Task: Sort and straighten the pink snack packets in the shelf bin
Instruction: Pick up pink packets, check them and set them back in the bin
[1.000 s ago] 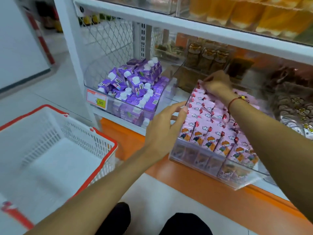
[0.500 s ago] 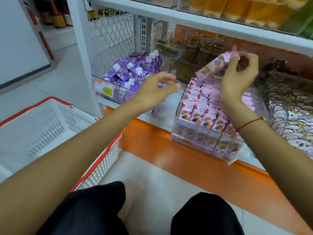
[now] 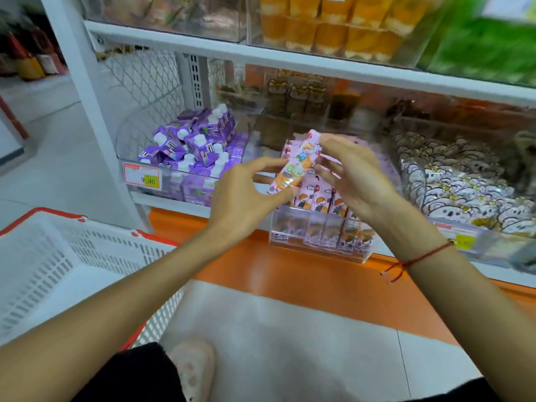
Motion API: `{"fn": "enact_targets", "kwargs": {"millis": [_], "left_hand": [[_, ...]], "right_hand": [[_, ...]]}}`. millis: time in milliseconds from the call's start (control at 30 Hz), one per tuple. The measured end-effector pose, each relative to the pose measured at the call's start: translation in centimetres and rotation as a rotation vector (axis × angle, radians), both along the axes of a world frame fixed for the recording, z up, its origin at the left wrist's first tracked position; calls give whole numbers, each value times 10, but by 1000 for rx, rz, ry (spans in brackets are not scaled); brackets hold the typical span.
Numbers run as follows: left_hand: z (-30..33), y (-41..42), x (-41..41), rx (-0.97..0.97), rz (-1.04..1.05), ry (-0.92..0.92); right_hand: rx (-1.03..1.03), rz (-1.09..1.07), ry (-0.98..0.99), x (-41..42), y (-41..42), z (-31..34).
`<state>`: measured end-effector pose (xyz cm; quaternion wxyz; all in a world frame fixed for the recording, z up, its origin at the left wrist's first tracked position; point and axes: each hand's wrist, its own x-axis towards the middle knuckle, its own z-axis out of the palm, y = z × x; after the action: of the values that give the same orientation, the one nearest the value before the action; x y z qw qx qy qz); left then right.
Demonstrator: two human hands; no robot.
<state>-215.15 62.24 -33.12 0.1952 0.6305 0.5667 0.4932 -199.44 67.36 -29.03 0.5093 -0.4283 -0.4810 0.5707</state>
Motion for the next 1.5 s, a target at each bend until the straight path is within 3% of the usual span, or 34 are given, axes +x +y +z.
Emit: {"fn": "enact_targets", "kwargs": {"millis": [300, 500, 633, 800, 967, 1100, 1200, 1367, 1500], "left_hand": [[-5, 0, 19, -13, -34, -107], [-11, 17, 27, 1, -139, -167], [-2, 37, 24, 126, -94, -73], [12, 65, 24, 128, 8, -49], [24, 78, 12, -9, -151, -261], [32, 76, 5, -331, -275, -447], [34, 74, 6, -477, -269, -456], [42, 72, 6, -534, -308, -409], [44, 66, 8, -439, -317, -387]], "right_hand": [[71, 102, -10, 20, -3, -1], [47, 348, 49, 22, 6, -7], [213, 220, -122, 19, 28, -4], [368, 54, -221, 9, 42, 2], [341, 67, -276, 12, 51, 10], [170, 45, -310, 9, 56, 7], [22, 88, -245, 7, 55, 1], [30, 103, -244, 14, 49, -1], [215, 137, -358, 22, 38, -6]]}}
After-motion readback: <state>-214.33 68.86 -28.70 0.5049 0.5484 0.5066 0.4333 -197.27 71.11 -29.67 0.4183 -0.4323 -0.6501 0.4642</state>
